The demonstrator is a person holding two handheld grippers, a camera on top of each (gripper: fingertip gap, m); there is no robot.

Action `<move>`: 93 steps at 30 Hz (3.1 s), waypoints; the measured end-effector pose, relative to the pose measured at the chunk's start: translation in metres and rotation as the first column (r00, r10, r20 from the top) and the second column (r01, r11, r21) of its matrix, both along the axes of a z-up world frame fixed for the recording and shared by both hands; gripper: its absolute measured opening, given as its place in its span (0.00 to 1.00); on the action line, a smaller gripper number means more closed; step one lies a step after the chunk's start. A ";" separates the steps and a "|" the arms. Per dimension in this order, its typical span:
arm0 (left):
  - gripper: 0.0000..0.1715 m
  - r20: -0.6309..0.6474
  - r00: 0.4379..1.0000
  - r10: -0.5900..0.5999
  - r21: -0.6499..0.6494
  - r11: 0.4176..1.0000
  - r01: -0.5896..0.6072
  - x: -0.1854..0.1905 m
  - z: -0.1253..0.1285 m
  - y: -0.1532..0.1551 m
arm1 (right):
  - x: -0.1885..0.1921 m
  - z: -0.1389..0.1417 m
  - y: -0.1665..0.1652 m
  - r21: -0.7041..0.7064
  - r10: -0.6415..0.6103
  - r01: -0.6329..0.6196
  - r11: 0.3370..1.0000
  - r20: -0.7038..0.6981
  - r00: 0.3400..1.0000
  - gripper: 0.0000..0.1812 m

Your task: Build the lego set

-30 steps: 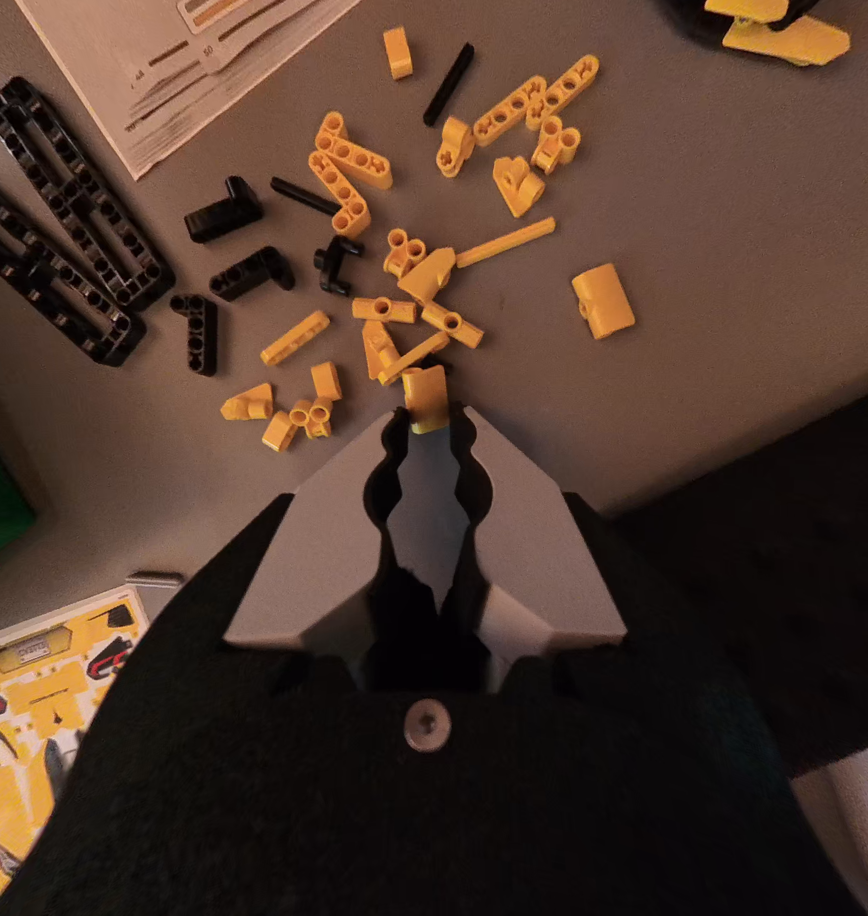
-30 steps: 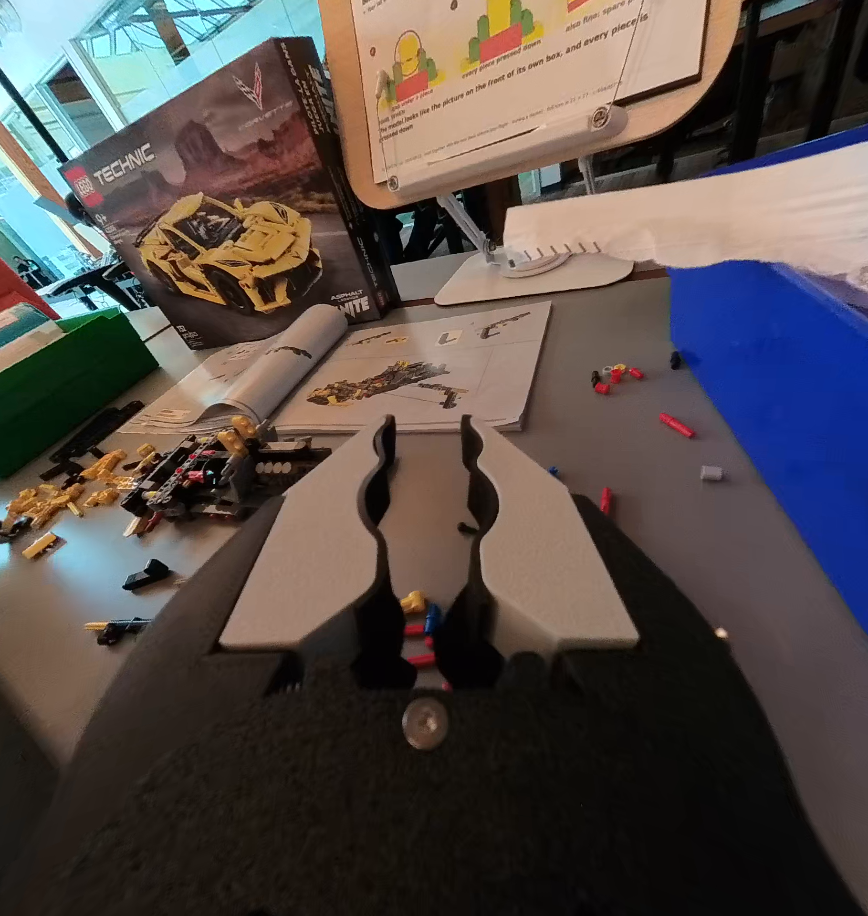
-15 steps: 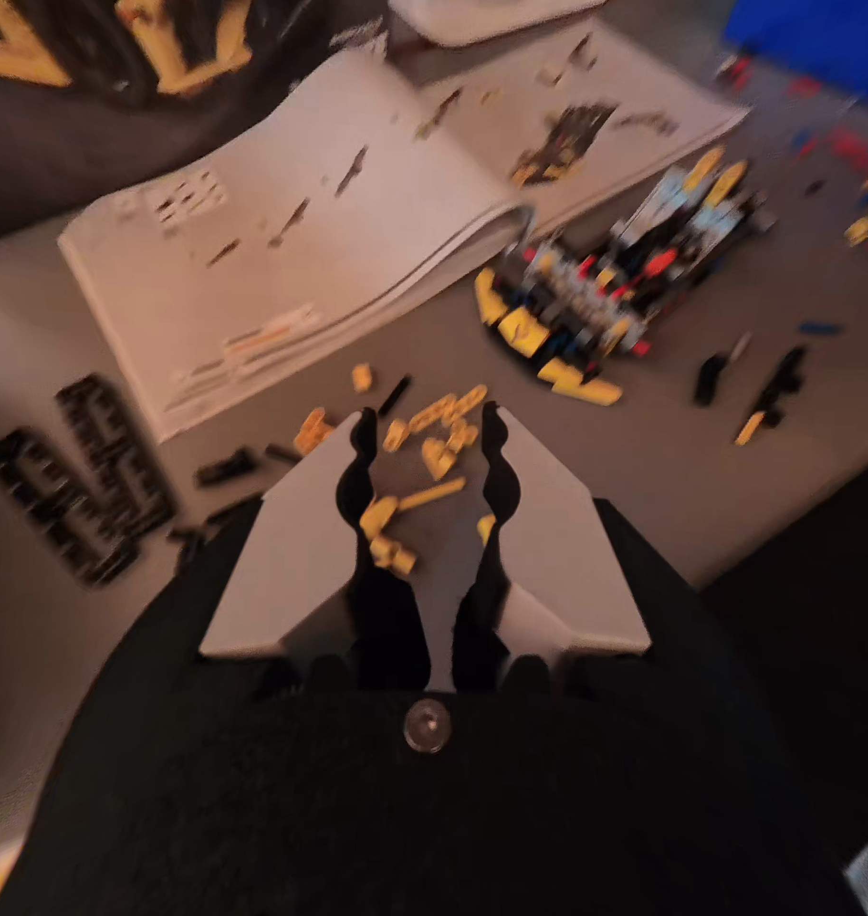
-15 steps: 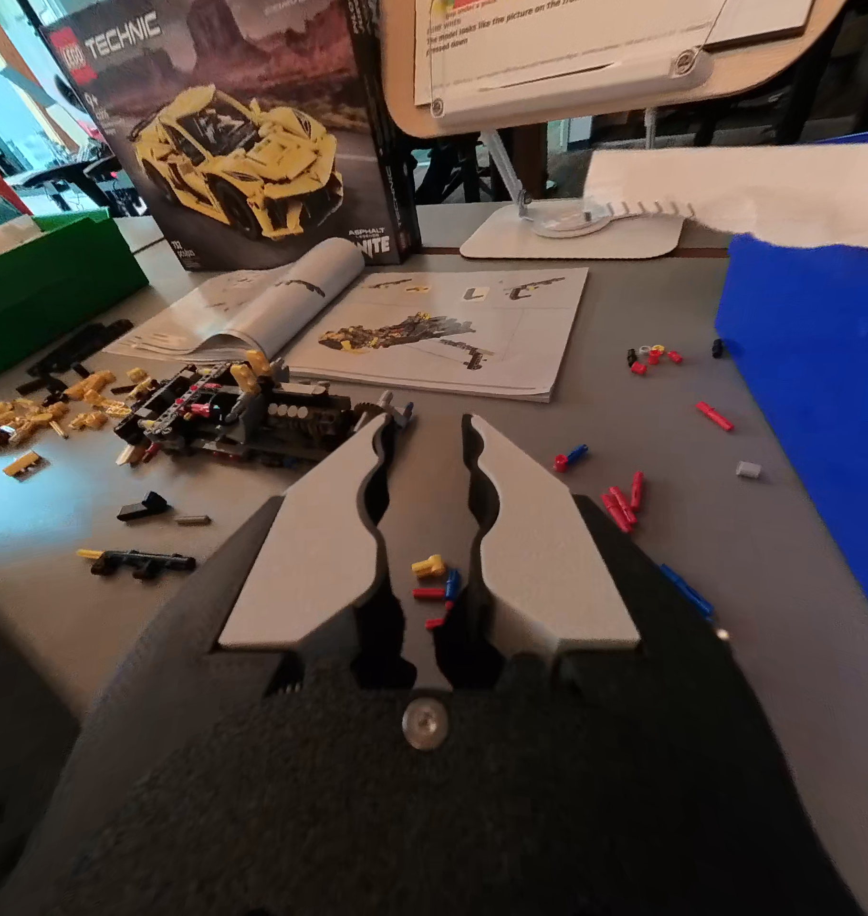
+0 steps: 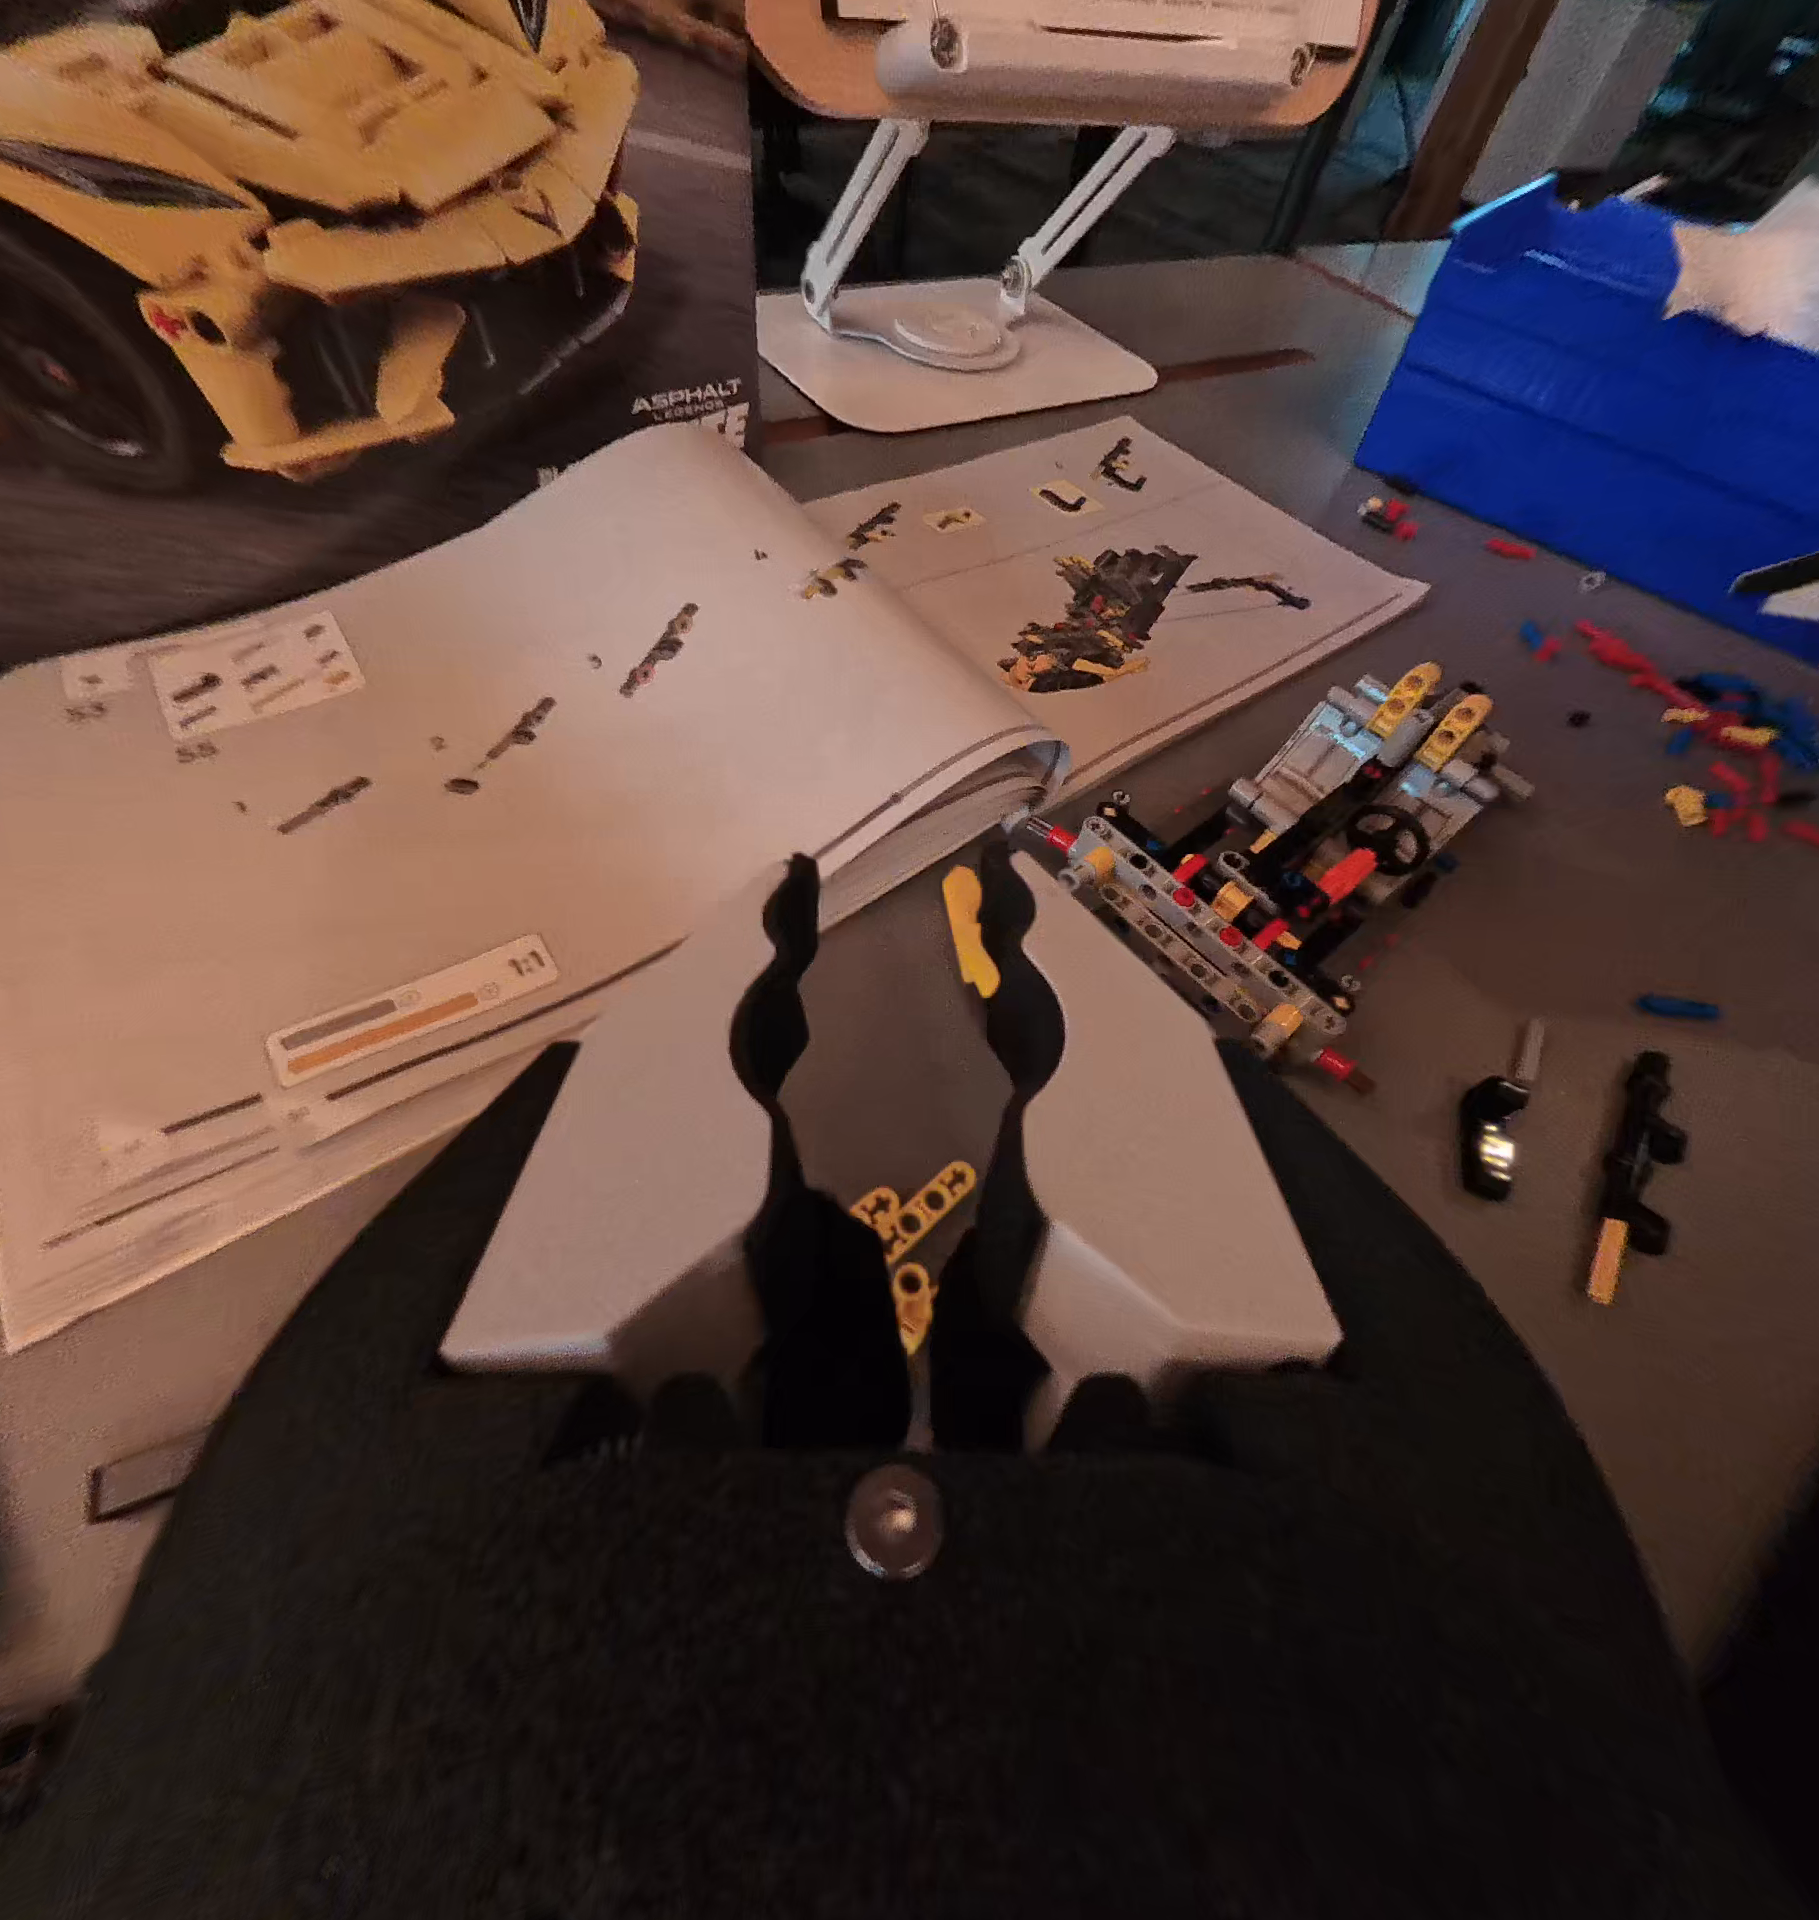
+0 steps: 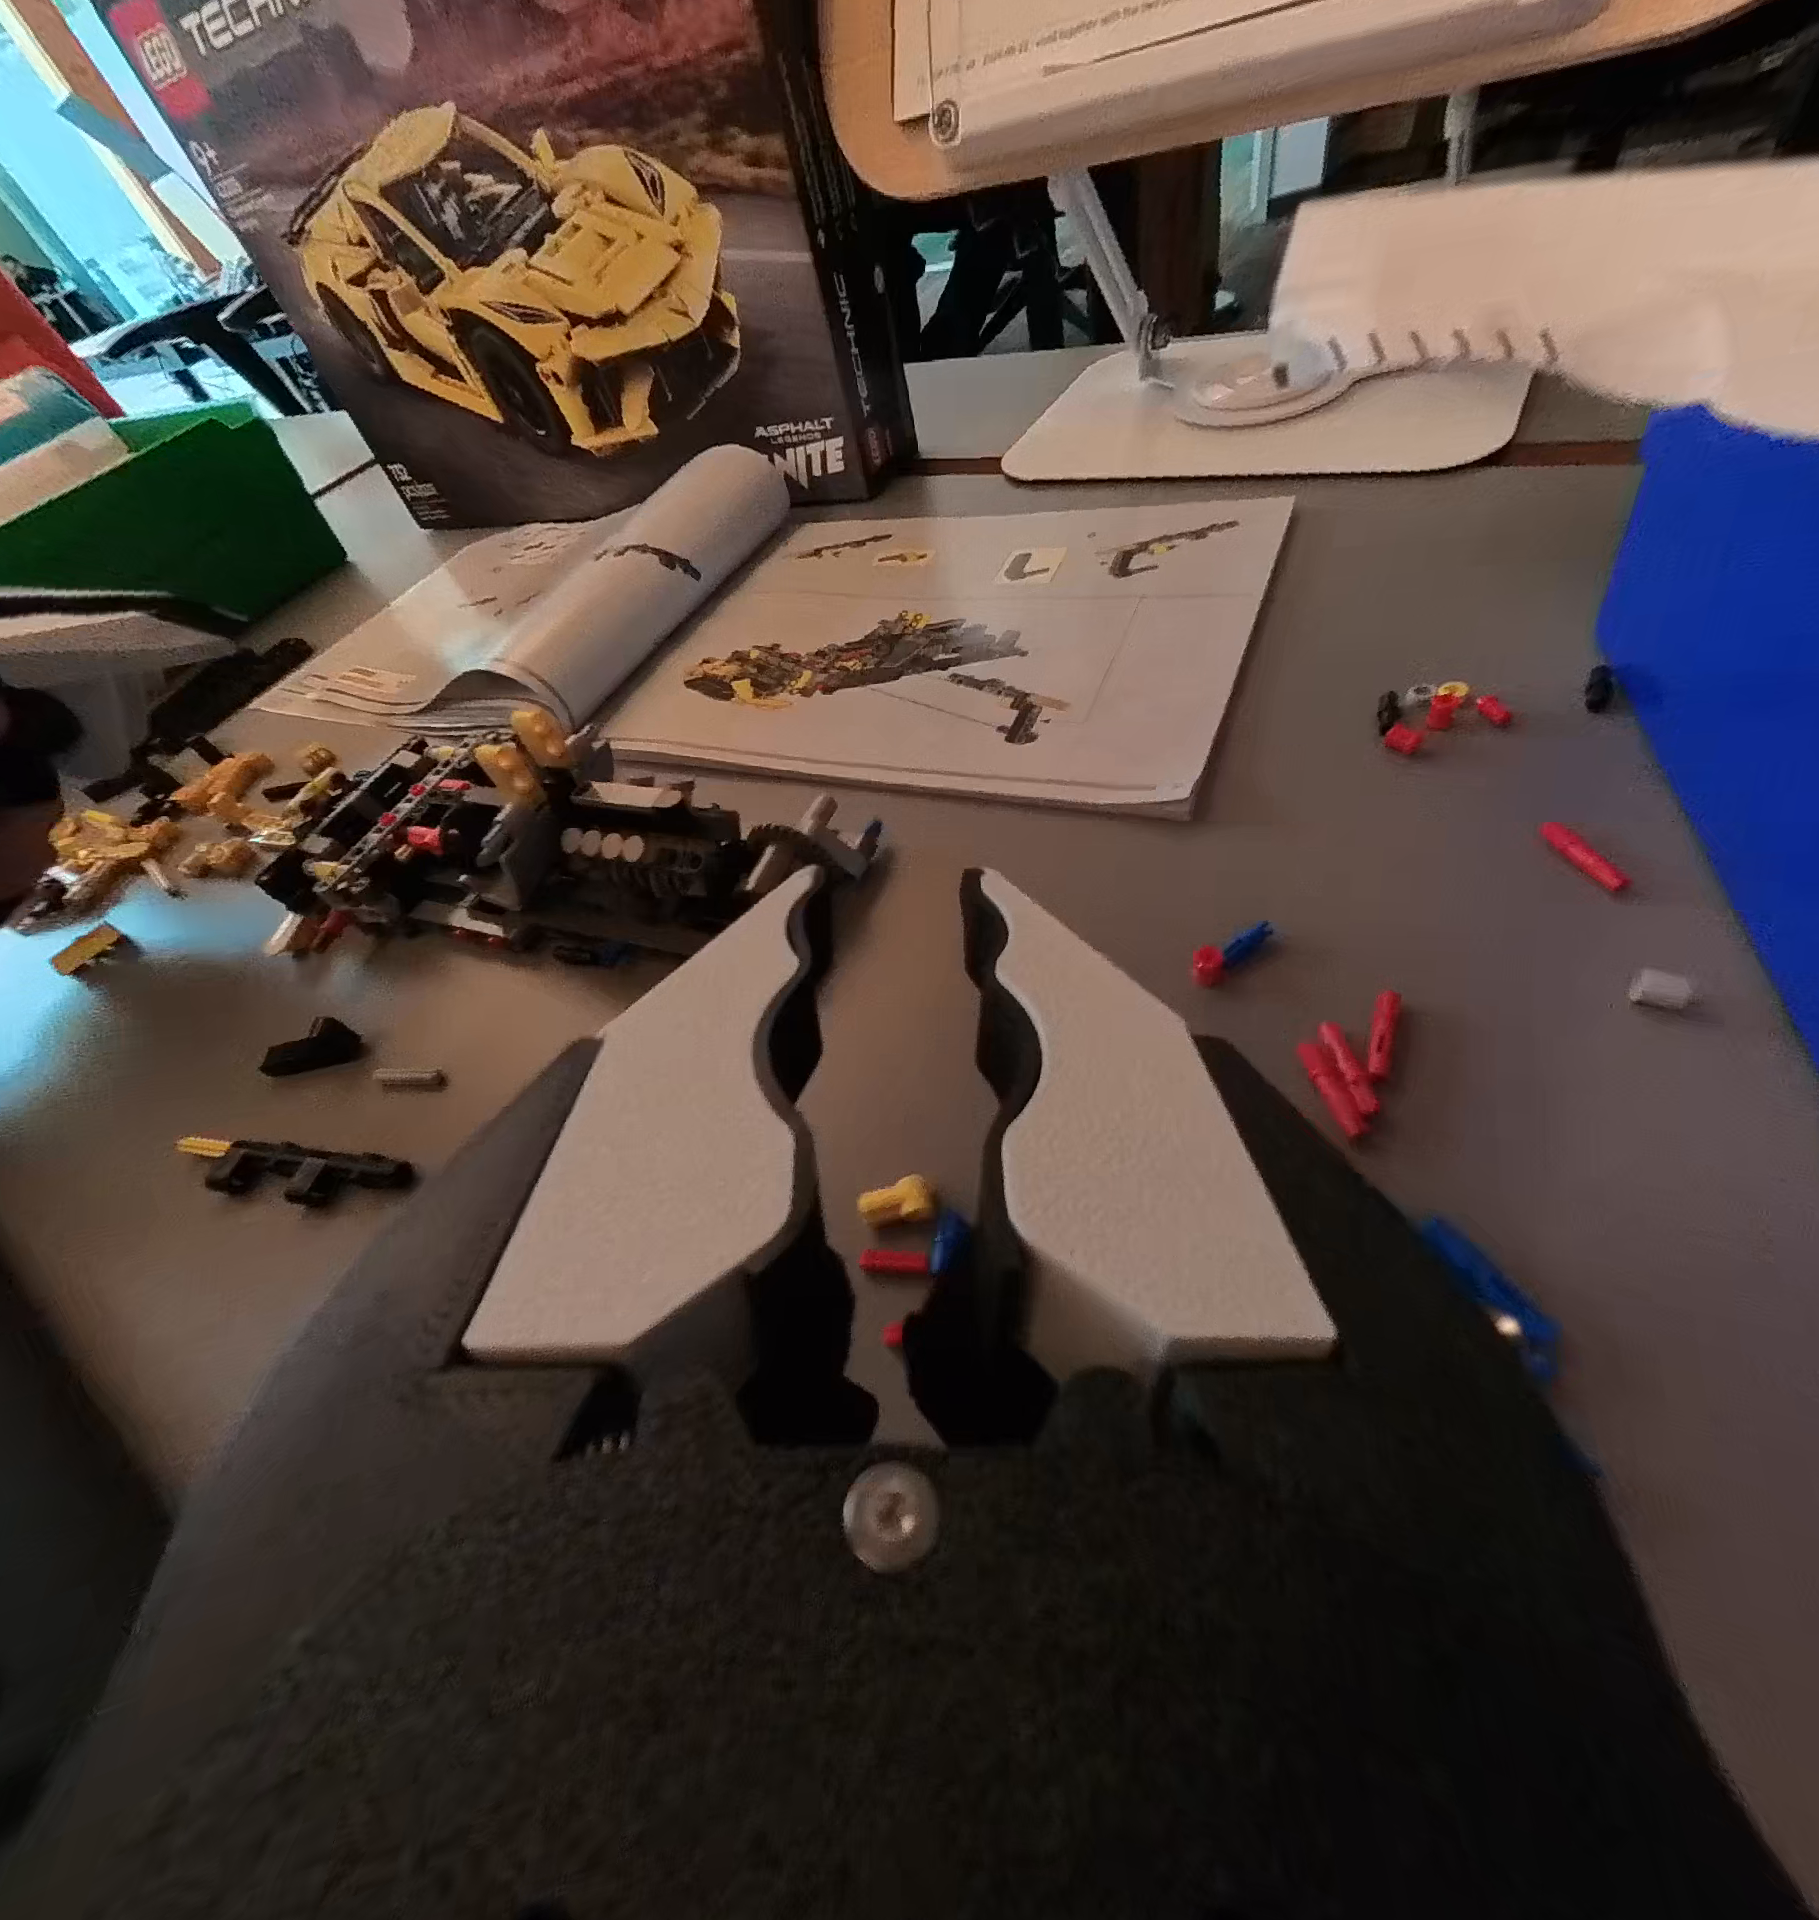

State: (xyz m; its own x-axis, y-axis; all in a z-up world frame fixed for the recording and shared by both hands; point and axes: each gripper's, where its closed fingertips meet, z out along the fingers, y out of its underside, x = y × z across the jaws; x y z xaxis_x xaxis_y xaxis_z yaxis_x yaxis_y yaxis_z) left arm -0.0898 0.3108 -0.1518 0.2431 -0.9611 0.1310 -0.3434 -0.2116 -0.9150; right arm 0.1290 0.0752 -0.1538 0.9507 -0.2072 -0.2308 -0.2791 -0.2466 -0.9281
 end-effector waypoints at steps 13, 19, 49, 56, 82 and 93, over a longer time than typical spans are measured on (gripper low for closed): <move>0.15 0.010 0.999 0.032 0.044 0.998 -0.032 -0.005 0.002 0.007 | 0.053 -0.004 -0.038 -0.062 -0.306 0.310 0.949 0.073 0.949 0.13; 0.14 0.016 0.999 0.045 0.060 0.997 -0.046 -0.009 0.002 0.007 | 0.030 0.005 -0.020 -0.026 -0.182 0.186 0.982 0.113 0.977 0.10; 0.18 -0.661 0.731 -0.167 0.043 0.965 0.259 -0.176 -0.027 0.011 | -0.054 0.013 0.009 0.025 0.037 -0.037 0.999 0.008 0.999 0.12; 0.16 -0.802 0.596 -0.040 0.083 0.981 0.178 -0.233 -0.048 0.045 | -0.056 0.009 0.014 0.008 0.058 -0.058 0.998 0.008 0.998 0.11; 0.03 -0.735 0.650 -0.195 0.075 0.929 0.363 -0.204 -0.057 0.049 | -0.053 0.008 0.015 0.032 0.075 -0.073 0.997 -0.045 0.996 0.11; 0.02 -0.010 0.884 -0.468 -0.008 0.884 0.468 0.040 0.082 -0.044 | -0.053 0.047 0.073 -0.043 0.272 -0.269 0.962 0.126 0.954 0.11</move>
State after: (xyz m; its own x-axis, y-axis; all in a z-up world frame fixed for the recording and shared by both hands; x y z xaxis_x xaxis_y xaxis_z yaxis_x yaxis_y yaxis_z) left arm -0.0497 0.2668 -0.0699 -0.2334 -0.9628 0.1365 -0.4140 -0.0286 -0.9098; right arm 0.0757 0.1481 -0.1064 0.9933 0.0576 -0.1003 -0.0768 -0.3204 -0.9442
